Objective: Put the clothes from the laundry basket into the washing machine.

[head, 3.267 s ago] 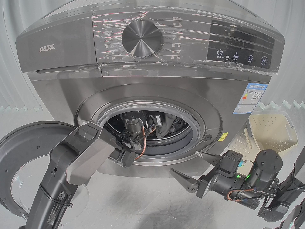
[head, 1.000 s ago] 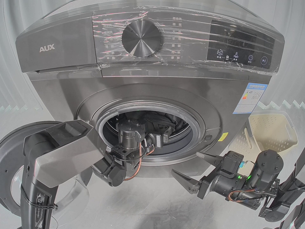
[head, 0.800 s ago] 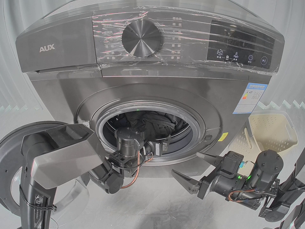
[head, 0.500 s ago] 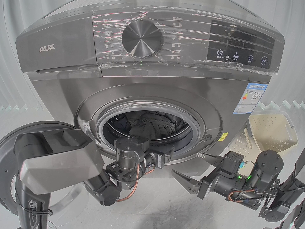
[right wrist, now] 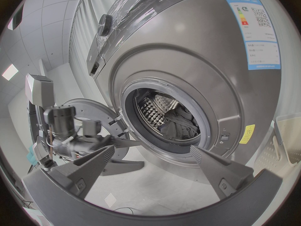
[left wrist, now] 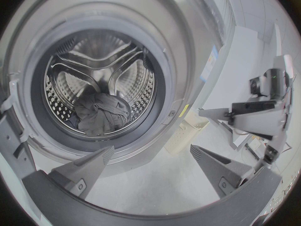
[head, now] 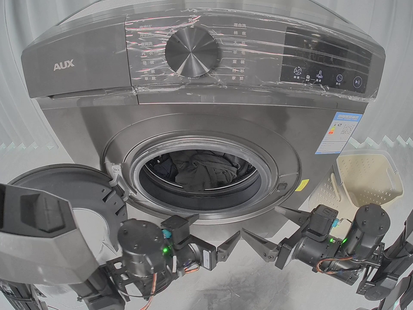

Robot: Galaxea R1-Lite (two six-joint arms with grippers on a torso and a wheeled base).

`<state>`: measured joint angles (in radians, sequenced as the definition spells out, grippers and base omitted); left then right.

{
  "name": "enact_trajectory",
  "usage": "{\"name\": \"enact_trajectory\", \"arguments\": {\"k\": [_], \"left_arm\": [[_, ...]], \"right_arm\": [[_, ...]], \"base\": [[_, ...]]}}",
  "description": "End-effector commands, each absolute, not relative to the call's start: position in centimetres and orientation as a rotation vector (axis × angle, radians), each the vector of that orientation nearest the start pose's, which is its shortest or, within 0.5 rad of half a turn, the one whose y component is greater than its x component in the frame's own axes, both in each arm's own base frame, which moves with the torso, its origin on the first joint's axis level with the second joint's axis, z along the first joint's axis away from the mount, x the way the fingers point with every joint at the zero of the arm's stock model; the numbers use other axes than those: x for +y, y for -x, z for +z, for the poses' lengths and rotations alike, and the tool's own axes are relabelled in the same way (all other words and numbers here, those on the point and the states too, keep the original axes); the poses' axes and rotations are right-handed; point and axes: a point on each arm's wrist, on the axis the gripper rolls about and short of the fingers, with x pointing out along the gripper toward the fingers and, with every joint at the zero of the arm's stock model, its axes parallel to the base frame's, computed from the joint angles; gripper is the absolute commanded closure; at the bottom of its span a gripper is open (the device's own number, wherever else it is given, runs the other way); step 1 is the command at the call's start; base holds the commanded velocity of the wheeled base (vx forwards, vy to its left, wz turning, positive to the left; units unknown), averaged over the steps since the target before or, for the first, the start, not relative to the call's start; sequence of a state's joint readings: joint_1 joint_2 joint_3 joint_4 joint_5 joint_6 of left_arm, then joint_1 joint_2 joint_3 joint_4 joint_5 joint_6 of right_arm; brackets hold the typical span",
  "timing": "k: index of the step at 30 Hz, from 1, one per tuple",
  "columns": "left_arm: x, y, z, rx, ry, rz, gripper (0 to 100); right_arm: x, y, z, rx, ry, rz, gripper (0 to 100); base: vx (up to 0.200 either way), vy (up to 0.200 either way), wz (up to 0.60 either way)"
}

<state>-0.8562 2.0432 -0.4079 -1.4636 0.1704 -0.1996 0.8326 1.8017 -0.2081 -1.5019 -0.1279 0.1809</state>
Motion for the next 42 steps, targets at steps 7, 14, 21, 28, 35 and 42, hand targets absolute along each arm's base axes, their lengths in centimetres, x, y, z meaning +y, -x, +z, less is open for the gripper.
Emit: {"name": "enact_trajectory", "arguments": {"k": [7, 14, 21, 28, 35, 42], "left_arm": [[-17.0, -13.8, 11.9, 0.103, 0.204, -0.692, 0], [-15.2, -12.8, 11.8, 0.11, 0.187, -0.651, 0], [-14.0, -12.1, 11.5, 0.119, 0.161, -0.588, 0], [-13.1, -11.9, 12.2, 0.08, 0.164, -0.565, 0], [-11.4, -12.0, 13.0, 0.038, 0.119, -0.451, 0], [-10.7, -11.8, 13.3, 0.042, 0.109, -0.426, 0]], "right_arm": [[15.2, -14.2, 12.2, 0.099, -0.145, 0.643, 0], [12.1, -13.4, 12.9, 0.065, -0.152, 0.563, 0], [10.3, -13.5, 12.6, 0.077, -0.143, 0.477, 0], [8.4, -13.6, 12.6, 0.108, -0.124, 0.381, 0], [6.8, -12.0, 13.0, 0.135, -0.11, 0.351, 0], [5.8, -10.3, 12.9, 0.178, -0.095, 0.344, 0]], "base": [[0.0, 0.0, 0.0], [0.0, 0.0, 0.0], [0.0, 0.0, 0.0], [-0.143, 0.0, 0.0], [-0.2, 0.0, 0.0], [-0.2, 0.0, 0.0]]}}
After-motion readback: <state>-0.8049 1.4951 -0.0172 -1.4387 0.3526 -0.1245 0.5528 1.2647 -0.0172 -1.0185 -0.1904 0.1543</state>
